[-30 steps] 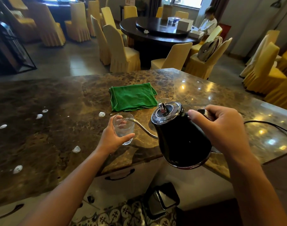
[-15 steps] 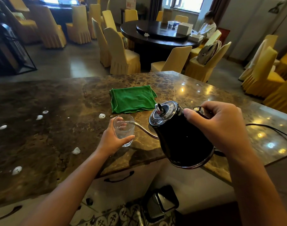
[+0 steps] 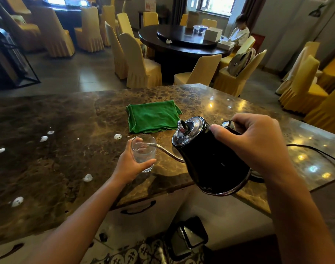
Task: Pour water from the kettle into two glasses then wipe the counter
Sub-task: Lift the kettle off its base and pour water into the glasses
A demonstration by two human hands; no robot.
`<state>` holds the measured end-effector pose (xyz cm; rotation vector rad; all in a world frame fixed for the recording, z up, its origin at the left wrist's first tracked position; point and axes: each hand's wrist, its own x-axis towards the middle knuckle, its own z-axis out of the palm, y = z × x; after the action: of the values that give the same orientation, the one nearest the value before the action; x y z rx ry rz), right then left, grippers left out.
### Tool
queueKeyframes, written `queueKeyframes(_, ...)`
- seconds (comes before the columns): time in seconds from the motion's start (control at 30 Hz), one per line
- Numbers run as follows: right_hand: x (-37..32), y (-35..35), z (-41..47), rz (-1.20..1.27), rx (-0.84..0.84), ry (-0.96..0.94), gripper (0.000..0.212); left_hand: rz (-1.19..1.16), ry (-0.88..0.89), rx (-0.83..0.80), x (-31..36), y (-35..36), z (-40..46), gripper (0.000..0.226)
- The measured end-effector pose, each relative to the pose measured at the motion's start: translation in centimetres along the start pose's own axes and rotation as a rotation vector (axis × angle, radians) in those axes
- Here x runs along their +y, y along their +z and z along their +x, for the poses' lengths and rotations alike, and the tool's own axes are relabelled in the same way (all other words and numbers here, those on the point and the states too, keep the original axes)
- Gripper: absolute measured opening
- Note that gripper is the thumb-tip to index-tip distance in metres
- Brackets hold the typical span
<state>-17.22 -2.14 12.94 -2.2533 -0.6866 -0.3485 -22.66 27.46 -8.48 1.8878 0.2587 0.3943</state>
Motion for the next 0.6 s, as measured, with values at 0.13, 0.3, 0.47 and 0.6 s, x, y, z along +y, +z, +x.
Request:
queueKeyframes(0.13, -0.12, -0.06, 0.31, -0.023, -0.008, -0.022, 0.047, 0.003, -0.005, -0.003, -0.11, -0.02, 0.00, 0.101)
queueKeyframes(0.3, -0.31, -0.14, 0.38, -0.019, -0.008, -0.019, 0.043, 0.012, -0.016, -0.005, -0.36, -0.05, 0.07, 0.103)
queueKeyframes(0.47, -0.48, -0.14, 0.58, -0.030, -0.008, -0.015, 0.049, 0.022, -0.009, 0.000, -0.36, 0.01, 0.07, 0.102)
queueKeyframes(0.6, -0.62, -0.16, 0.73, -0.029, -0.012, -0.012, 0.049, 0.028, -0.001, 0.000, -0.31, 0.13, 0.09, 0.093)
